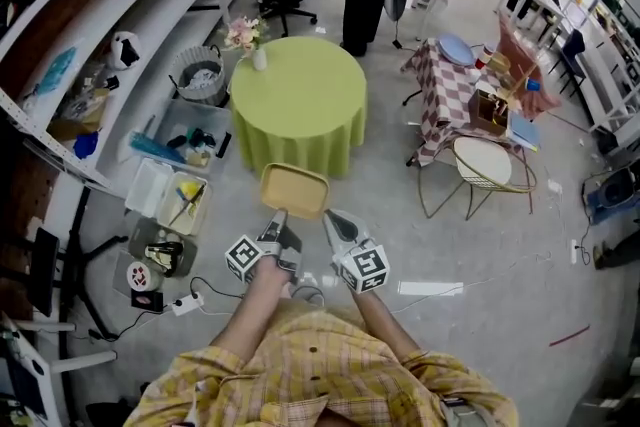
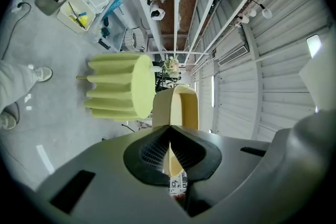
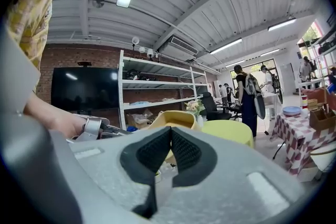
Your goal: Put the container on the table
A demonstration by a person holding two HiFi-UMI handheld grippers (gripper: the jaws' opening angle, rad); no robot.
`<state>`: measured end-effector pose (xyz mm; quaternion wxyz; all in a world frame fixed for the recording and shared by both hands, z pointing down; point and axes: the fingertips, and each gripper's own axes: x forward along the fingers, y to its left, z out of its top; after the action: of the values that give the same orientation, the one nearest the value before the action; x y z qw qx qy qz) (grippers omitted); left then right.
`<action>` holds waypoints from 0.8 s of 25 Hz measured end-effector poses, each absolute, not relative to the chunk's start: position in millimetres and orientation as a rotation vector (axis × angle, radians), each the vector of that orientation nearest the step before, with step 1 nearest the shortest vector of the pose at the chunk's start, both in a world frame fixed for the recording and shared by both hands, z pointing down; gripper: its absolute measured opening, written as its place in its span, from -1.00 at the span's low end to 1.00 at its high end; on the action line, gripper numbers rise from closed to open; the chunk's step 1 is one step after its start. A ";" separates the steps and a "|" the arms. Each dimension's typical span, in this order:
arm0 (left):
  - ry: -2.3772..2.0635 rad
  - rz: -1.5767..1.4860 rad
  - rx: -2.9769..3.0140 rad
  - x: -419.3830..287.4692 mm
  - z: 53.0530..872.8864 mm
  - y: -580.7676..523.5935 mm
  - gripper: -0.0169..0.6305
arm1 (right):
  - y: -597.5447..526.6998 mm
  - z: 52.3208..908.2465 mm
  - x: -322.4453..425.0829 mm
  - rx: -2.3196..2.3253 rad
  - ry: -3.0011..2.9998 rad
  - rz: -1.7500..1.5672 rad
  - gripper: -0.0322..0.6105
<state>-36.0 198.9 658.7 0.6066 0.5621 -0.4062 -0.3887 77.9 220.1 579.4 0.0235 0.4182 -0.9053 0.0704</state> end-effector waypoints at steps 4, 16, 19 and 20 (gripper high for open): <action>-0.937 -0.892 1.298 -40.4 661.8 176.3 -0.90 | 198.4 584.1 73.2 1.296 -2.786 0.223 -0.90; -0.938 -0.866 1.312 -71.4 662.0 69.6 -0.90 | 89.0 581.2 44.5 1.335 -2.798 0.230 -0.90; -0.932 -0.859 1.321 -78.5 657.0 38.1 -0.90 | 58.9 577.4 39.0 1.355 -2.792 0.234 -0.90; -0.929 -0.857 1.321 -81.3 655.9 28.8 -0.90 | 49.8 575.9 36.8 1.361 -2.790 0.235 -0.90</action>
<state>-81.3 28.8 655.9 0.6105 0.5723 -0.4026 -0.3711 36.8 49.8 575.9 0.0143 0.4373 -0.8960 0.0754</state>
